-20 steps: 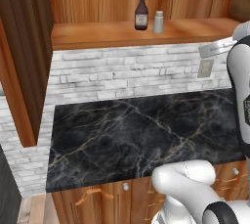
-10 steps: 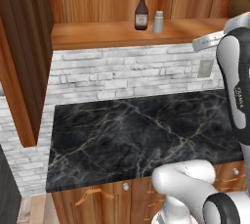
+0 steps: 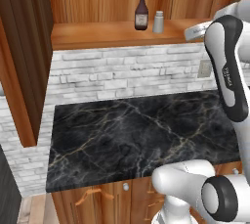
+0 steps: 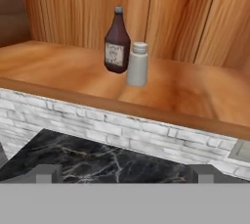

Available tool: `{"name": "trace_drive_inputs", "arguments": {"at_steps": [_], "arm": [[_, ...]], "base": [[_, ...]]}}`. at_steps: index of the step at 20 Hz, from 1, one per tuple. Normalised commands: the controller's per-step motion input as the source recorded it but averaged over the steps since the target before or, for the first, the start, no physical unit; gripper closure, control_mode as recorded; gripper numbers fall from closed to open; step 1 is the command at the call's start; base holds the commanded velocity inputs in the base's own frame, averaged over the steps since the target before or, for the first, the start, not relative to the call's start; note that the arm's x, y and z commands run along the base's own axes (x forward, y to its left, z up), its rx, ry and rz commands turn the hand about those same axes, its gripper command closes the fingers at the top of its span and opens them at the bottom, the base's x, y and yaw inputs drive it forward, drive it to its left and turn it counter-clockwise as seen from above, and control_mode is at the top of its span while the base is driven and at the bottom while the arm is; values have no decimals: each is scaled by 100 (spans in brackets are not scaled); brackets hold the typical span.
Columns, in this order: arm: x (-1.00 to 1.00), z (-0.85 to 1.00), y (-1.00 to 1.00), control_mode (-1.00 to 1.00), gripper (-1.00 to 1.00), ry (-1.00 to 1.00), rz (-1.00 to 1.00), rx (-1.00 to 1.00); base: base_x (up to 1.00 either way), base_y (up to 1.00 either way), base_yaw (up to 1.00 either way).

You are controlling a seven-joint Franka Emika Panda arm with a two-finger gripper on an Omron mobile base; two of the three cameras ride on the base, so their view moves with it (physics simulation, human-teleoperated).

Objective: Collect the paprika, ketchup, and shaker from the cabinet and place them next to the stove.

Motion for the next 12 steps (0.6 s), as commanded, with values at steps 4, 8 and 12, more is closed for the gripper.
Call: {"name": "trace_drive_inputs", "arguments": {"at_steps": [4, 8, 12], "arm": [[61, 0, -5, -100, -100, 4, 0, 11], [43, 7, -17, -100, -100, -2, 3, 18], [33, 13, -3, -100, -100, -2, 1, 10]], "base": [[0, 0, 0], [0, 0, 0], [0, 0, 0]]}}
